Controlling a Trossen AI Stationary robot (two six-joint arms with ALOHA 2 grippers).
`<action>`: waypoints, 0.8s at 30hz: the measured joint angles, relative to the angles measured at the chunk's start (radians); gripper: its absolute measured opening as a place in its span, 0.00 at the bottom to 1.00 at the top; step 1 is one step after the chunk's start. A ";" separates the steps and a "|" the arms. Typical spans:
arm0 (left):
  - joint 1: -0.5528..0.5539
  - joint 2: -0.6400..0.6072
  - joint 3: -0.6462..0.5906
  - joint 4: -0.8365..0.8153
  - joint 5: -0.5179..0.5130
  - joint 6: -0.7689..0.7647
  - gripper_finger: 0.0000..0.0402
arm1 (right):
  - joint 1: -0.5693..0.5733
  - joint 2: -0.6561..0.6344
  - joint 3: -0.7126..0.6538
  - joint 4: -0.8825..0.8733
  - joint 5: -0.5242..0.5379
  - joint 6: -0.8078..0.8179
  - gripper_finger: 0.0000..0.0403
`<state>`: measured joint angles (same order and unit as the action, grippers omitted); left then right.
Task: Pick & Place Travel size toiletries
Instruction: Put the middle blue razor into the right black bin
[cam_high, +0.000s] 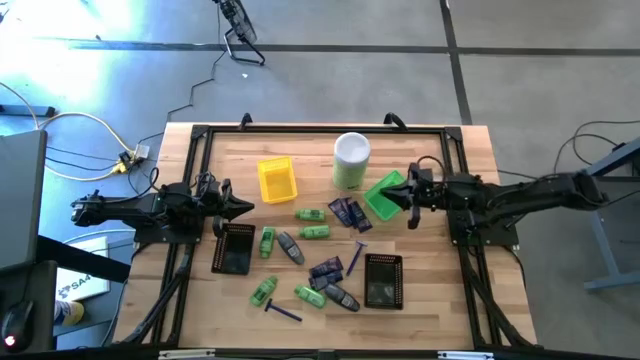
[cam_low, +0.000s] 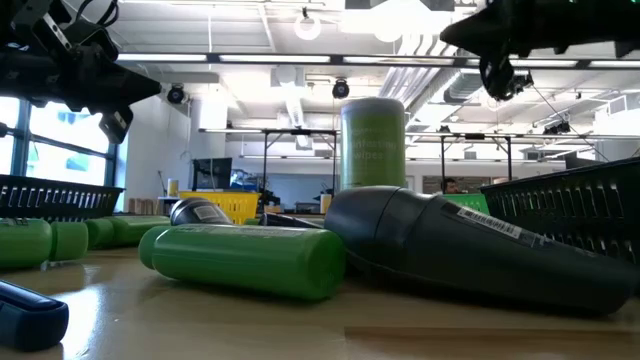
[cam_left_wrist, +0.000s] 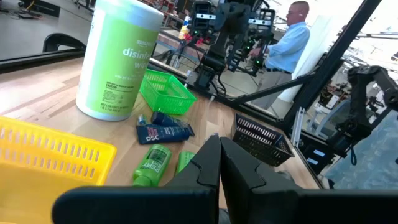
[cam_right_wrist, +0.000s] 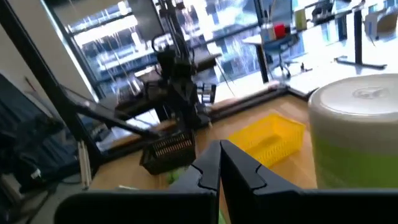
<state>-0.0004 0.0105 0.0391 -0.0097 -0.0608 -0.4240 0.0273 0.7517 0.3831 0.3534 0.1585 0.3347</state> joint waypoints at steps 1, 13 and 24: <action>0.000 0.000 0.000 0.000 0.000 0.000 0.01 | 0.000 0.019 0.021 -0.014 0.000 0.000 0.01; 0.000 0.000 0.000 0.000 0.000 0.000 0.01 | 0.000 0.248 0.233 -0.077 -0.006 0.000 0.01; 0.000 0.000 0.000 0.000 0.000 0.000 0.01 | 0.000 0.455 0.448 -0.128 -0.058 -0.036 0.01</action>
<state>-0.0002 0.0105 0.0391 -0.0101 -0.0608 -0.4240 0.0273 1.2063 0.8309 0.2258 0.1003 0.2986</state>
